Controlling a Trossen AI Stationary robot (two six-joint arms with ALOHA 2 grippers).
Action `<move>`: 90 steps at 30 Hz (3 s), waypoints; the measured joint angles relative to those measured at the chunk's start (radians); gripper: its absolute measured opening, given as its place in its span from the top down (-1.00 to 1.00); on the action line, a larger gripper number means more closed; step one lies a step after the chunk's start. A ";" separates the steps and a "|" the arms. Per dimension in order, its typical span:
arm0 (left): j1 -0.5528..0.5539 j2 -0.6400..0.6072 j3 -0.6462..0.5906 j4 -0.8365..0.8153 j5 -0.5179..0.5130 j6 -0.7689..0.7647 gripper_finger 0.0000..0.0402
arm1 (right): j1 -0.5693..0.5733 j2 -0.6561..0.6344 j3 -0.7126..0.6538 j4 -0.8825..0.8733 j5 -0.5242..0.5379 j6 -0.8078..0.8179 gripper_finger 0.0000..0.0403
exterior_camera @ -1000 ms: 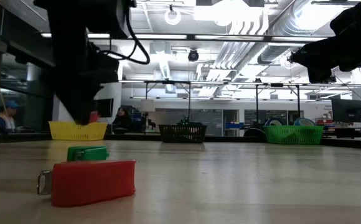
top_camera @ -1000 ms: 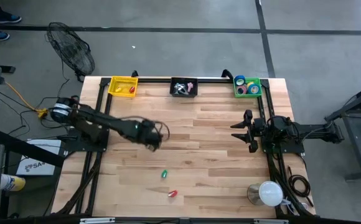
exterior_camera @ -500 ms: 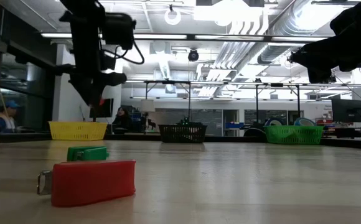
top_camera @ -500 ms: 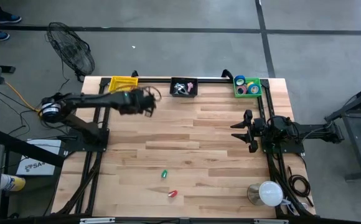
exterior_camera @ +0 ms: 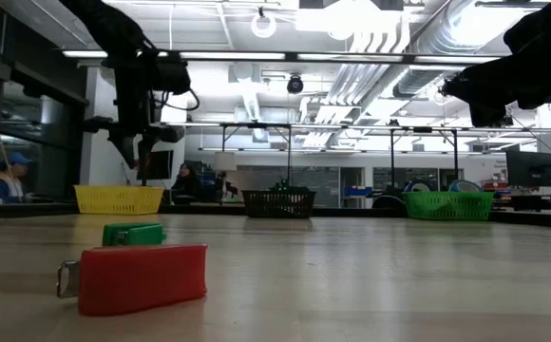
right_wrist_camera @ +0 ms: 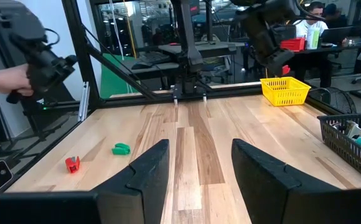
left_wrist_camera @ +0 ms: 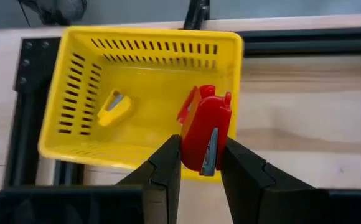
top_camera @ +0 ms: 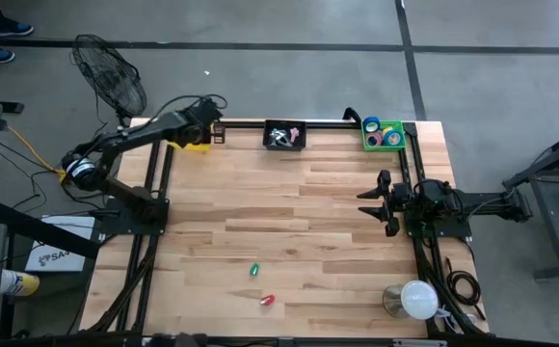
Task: Pick and place Stapler, Stapler remover, tape
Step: Put the top red stapler into the yellow bin, then put the green stapler into the yellow bin
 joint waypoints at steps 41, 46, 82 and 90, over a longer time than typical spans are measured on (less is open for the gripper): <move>0.090 0.186 0.001 0.137 -0.010 0.002 0.12 | 0.000 0.000 0.000 0.000 0.000 0.000 0.18; 0.090 0.160 0.041 0.091 0.013 0.058 0.12 | 0.000 0.000 0.000 0.000 0.000 0.000 0.18; -0.927 0.053 0.191 -0.286 0.241 -0.777 0.12 | 0.000 0.000 0.000 0.001 0.000 0.000 0.18; -1.064 0.186 0.191 -0.057 0.273 -0.898 0.12 | 0.000 0.012 0.000 0.001 0.000 0.000 0.18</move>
